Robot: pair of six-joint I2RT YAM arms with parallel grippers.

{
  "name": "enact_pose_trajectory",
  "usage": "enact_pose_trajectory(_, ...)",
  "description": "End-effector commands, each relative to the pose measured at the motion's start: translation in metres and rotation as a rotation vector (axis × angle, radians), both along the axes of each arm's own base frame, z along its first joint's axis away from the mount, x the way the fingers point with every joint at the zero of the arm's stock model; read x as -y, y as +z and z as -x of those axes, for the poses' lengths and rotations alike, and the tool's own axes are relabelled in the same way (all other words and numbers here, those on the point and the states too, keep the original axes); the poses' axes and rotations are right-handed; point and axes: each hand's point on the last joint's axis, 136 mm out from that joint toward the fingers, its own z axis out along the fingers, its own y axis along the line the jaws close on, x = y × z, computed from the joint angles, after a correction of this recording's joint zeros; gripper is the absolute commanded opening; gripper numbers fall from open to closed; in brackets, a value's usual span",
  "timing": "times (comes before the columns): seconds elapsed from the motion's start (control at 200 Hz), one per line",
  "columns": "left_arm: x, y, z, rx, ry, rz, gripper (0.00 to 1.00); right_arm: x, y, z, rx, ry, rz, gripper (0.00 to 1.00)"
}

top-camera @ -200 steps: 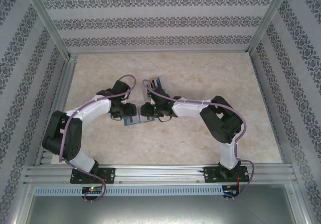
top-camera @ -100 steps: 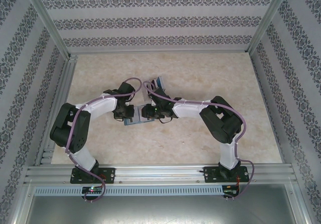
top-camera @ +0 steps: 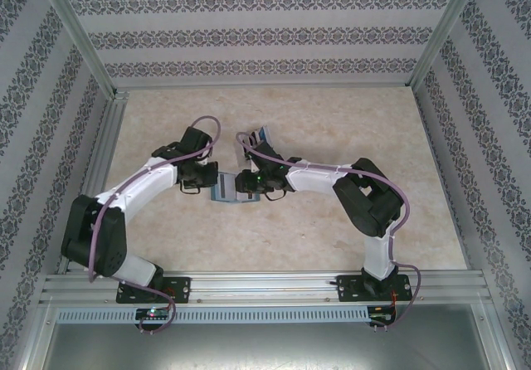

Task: Put the credit cards into the card holder
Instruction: Pick up the card holder from the center of the table, then flip over the card slot in the card holder.

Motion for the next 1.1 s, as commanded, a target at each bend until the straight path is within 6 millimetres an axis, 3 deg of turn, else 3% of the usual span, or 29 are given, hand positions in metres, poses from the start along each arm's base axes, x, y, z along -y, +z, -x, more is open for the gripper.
enact_pose_trajectory(0.0,0.007,0.026,-0.004,0.048,0.021,0.112,0.00,-0.014,0.022,0.002,0.037,0.060,-0.045,0.37)
enact_pose_trajectory(0.24,0.017,0.031,-0.003,0.048,0.027,0.216,0.00,-0.041,0.031,-0.001,0.014,0.075,-0.157,0.45)
enact_pose_trajectory(0.48,0.020,0.033,-0.002,0.046,0.035,0.245,0.00,-0.044,0.019,-0.006,-0.004,0.052,-0.126,0.55)
enact_pose_trajectory(0.689,0.017,0.037,-0.003,0.054,0.041,0.242,0.00,-0.039,0.010,0.000,-0.014,0.056,-0.083,0.56)
enact_pose_trajectory(0.879,0.017,0.036,-0.003,0.054,0.043,0.245,0.00,-0.047,0.008,0.008,-0.031,0.092,-0.095,0.60)
enact_pose_trajectory(1.094,0.016,0.038,-0.002,0.056,0.044,0.241,0.00,-0.043,-0.008,0.010,-0.050,0.089,-0.049,0.62)
